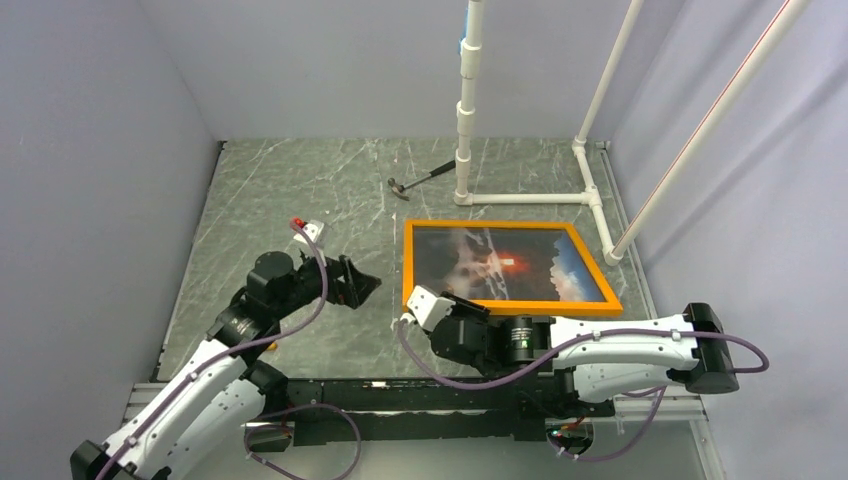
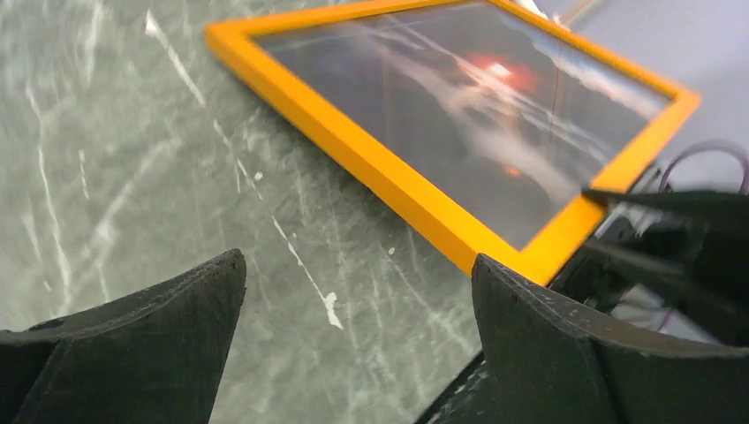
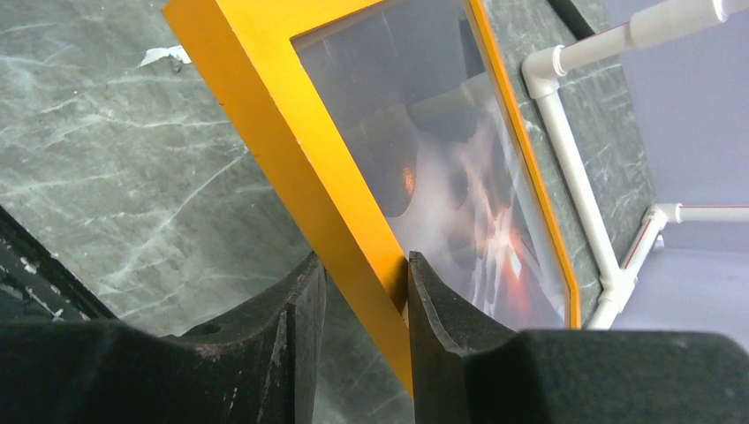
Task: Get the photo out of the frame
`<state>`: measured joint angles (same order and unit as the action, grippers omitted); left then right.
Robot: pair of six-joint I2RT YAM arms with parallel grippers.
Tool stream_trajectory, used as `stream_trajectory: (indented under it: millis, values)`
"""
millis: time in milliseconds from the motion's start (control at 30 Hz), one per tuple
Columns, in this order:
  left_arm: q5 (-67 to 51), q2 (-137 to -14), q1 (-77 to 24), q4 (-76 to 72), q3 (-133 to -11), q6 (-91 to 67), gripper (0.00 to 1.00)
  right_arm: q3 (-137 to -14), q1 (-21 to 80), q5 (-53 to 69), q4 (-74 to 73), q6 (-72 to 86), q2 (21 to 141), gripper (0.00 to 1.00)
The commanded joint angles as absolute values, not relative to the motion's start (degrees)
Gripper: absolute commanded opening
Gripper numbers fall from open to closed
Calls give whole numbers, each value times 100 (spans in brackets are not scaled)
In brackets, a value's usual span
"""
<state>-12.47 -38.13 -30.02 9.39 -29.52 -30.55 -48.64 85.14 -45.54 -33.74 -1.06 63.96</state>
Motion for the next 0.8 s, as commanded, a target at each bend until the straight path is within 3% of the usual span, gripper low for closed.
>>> stream_trajectory:
  millis: [0,167,367,767]
  values:
    - [-2206,-3293,-3167,1031,-3214,-634,99,-5320,8230,-4040,-3353,56,6046,0]
    - [-2077,-2825,-3880,927,-3242,1522,99,-5352,7969,-3695,-3392,-159,6009,0]
    - [-2771,-2863,-4226,435,-2597,3452,99,-5353,7756,-3480,-3397,-278,6002,0]
    - [-2215,-4345,-4875,-1253,-2275,4509,95,-5326,7481,-3174,-3319,-437,5946,0]
